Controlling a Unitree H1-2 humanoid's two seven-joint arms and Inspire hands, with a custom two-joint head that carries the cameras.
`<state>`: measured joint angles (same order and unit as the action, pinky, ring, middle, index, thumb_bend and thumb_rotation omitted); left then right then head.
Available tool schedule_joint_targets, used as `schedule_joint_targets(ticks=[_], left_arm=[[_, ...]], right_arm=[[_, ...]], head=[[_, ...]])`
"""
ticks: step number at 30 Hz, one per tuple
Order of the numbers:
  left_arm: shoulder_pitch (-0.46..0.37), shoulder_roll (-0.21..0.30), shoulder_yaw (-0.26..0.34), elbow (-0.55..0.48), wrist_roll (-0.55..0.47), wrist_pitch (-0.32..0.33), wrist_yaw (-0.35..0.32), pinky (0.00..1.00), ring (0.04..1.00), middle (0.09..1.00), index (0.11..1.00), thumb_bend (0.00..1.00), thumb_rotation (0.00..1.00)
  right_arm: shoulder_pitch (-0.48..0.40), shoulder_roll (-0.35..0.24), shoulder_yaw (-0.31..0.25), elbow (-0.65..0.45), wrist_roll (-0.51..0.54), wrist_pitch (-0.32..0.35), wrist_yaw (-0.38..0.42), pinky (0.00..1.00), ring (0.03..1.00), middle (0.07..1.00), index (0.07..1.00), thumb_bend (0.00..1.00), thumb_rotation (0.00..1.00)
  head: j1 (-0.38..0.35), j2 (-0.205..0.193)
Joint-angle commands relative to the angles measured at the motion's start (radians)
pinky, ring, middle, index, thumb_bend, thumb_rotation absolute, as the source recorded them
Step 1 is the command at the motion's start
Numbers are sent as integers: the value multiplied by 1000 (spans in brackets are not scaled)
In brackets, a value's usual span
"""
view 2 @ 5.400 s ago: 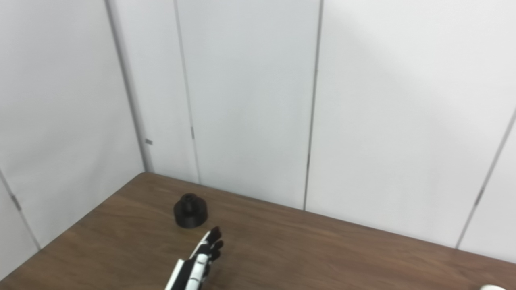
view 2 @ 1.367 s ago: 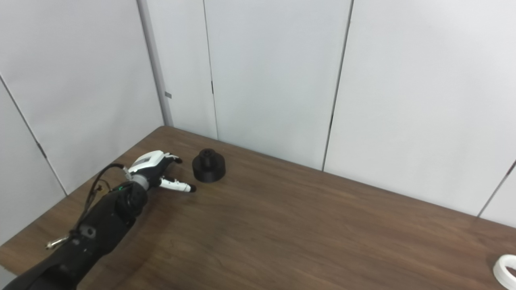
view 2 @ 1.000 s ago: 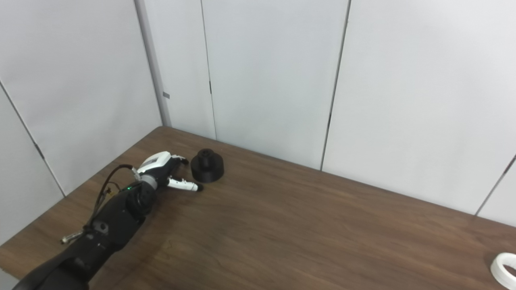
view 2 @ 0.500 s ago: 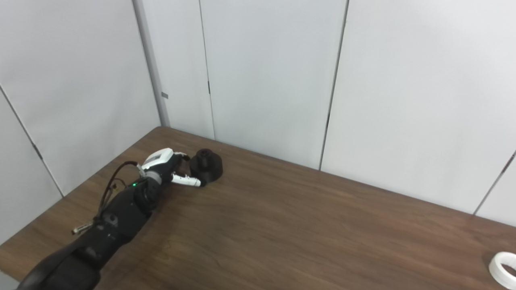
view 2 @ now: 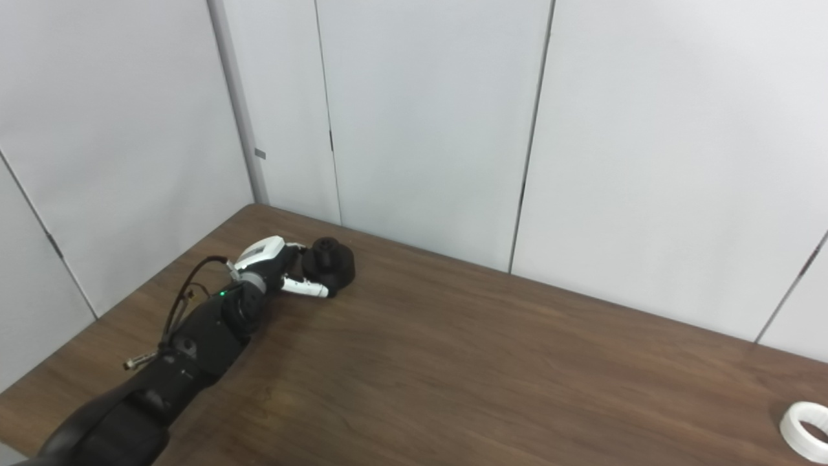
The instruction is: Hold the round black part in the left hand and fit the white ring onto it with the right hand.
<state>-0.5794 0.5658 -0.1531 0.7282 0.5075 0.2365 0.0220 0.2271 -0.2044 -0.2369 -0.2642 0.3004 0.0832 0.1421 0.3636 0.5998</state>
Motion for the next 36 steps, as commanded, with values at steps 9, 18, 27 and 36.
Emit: schedule_joint_targets(ticks=[9,18,27,36], left_arm=[[-61,5,-3,-42,-3,-17,12,1000,1000,974,890,1000,442],[-85,0,-22,-37,10,-12,19,1000,1000,988,890,1000,439],[-104,-6,-40,-15,12,-14,30,1000,1000,978,859,1000,435],[-96,-14,-24,-24,-8,-18,36,1000,1000,951,697,1000,371]], right_arm=[[-9,-8,-5,-48,3,-16,-7,936,948,947,925,640,1000],[-6,-9,-4,-56,-5,-7,-12,938,960,946,910,648,1000],[-2,-12,1,-65,-13,-2,-9,926,961,950,903,653,1000],[-2,-15,0,-67,-18,1,-12,922,959,948,907,666,1000]], head=[[4,8],[3,12],[0,15],[1,18]])
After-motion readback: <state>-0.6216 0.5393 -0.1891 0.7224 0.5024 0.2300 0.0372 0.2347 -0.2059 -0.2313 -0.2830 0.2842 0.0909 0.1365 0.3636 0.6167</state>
